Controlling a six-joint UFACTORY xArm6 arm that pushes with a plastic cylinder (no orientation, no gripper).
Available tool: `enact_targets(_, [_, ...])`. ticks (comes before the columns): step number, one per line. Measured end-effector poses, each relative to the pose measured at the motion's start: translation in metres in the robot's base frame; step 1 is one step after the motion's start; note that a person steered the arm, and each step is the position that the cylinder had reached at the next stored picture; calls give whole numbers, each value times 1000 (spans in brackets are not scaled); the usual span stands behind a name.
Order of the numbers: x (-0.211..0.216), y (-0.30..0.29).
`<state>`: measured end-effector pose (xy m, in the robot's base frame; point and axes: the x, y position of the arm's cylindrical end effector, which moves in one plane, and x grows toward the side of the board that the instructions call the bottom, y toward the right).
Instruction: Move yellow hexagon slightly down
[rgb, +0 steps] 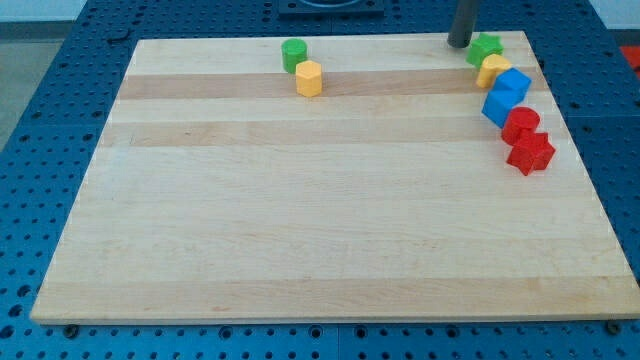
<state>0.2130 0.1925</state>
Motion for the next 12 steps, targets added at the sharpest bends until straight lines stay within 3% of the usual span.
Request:
enact_targets(4, [20,7])
enact_targets(8, [20,-192])
enact_targets(12, [150,-224])
